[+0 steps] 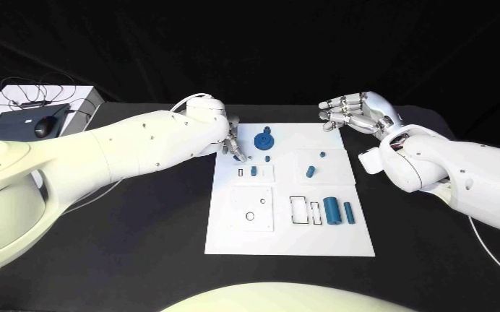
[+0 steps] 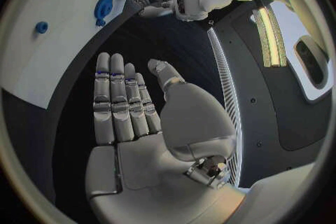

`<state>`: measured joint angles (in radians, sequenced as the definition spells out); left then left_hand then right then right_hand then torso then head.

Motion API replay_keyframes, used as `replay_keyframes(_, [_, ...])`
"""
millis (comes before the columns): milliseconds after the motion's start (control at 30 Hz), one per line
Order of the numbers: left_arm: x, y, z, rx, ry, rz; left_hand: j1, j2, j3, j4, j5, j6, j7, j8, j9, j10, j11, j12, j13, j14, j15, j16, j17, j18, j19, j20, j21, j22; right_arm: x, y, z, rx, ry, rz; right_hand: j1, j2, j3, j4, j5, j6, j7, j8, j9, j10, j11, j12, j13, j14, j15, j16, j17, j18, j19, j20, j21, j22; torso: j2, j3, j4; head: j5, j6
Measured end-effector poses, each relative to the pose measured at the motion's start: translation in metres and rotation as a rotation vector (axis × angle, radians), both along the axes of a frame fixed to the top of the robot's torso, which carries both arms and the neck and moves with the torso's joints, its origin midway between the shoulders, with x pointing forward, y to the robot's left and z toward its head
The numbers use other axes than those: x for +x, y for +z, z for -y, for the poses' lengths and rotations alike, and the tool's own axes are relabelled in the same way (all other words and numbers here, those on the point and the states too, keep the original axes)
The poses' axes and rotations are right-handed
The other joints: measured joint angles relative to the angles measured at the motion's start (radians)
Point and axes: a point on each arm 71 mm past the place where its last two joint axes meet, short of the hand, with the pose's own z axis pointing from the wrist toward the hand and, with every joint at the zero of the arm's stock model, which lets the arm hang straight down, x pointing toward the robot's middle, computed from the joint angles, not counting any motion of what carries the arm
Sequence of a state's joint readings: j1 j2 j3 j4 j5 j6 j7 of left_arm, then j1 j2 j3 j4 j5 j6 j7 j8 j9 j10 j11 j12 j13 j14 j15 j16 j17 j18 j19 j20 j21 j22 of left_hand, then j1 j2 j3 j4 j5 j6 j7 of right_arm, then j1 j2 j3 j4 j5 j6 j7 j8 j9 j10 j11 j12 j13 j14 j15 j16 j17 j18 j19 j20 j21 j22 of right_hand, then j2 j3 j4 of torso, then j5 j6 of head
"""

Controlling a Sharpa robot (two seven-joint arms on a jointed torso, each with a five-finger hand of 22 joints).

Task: Assemble the parts on the task board

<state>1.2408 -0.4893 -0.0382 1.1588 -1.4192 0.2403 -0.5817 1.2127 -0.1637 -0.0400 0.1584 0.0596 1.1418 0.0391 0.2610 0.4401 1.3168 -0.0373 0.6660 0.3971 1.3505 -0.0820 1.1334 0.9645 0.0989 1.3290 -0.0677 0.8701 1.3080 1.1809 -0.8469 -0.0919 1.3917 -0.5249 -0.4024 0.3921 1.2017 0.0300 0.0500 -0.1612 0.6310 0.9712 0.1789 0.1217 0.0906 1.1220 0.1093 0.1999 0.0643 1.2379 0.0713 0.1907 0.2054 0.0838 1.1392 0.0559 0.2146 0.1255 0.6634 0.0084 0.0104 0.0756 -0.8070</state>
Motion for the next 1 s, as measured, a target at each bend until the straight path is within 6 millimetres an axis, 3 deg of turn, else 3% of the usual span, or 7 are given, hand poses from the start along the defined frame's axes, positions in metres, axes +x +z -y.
replay_keyframes(167, [-0.0001,0.0003,0.0006,0.005,-0.003,0.009,0.000,0.000,-0.022,0.049,0.000,0.000,0.000,0.000,-0.006,0.000,0.000,0.004,-0.006,0.000,0.000,0.005,-0.003,0.000,0.000,0.000,0.000,0.000,0.0000,0.0000,0.0000,0.000,0.000,0.000,0.000,0.000,0.000,0.000,0.000,0.000,0.000,0.000,0.000,0.000,0.000,0.000,0.000,0.000,0.000,0.000,0.000,0.000,0.000,0.000,0.000,0.000,0.000,0.0000,0.0002,0.001,0.000])
replay_keyframes(1000, [-0.0060,-0.0050,0.0076,0.012,-0.022,0.000,0.003,-0.003,0.036,0.011,0.000,0.001,0.000,0.009,-0.004,0.004,-0.004,0.008,-0.010,0.004,-0.004,0.027,0.019,0.000,0.004,-0.004,0.020,0.000,0.0001,-0.0004,-0.0011,0.000,0.006,-0.003,0.000,0.000,0.000,0.000,0.000,-0.002,0.002,0.000,0.000,0.000,0.000,0.000,0.000,0.000,0.000,0.000,0.000,0.000,0.000,0.000,0.000,0.000,0.000,0.0000,-0.0001,0.000,-0.005])
